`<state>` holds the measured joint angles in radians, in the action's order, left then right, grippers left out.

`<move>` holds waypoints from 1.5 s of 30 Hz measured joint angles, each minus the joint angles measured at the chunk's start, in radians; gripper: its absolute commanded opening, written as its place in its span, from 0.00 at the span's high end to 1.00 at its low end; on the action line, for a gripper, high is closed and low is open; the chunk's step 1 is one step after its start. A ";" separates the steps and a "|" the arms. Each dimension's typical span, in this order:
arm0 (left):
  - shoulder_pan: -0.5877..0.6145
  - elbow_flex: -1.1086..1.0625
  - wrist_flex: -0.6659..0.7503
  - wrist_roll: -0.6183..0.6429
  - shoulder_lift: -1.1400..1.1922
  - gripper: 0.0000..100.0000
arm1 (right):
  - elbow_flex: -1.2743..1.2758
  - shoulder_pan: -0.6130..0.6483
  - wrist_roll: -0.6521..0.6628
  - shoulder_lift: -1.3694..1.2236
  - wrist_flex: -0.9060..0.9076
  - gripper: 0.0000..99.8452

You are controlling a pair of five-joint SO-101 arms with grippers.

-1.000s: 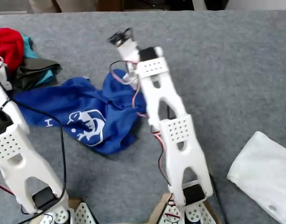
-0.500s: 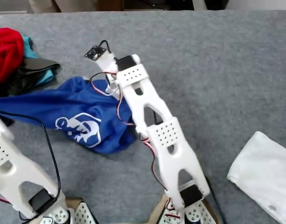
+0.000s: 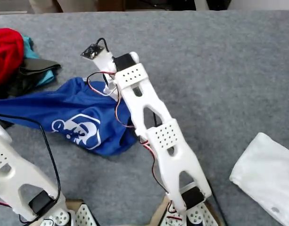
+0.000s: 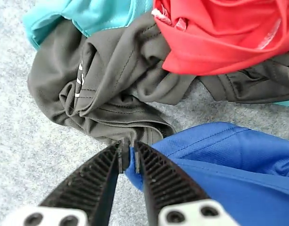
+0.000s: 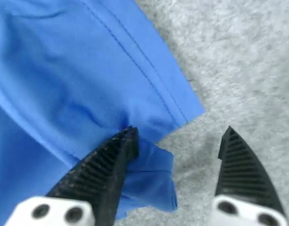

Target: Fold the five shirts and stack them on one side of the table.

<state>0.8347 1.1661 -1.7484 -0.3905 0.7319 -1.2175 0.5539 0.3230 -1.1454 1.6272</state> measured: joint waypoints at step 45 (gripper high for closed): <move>-0.497 0.284 0.000 0.301 0.000 0.98 | -0.381 -0.307 0.077 0.667 0.143 1.00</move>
<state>0.3376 1.4500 -1.7484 -0.0898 0.7319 -1.5980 0.2470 0.3997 -0.4780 1.7699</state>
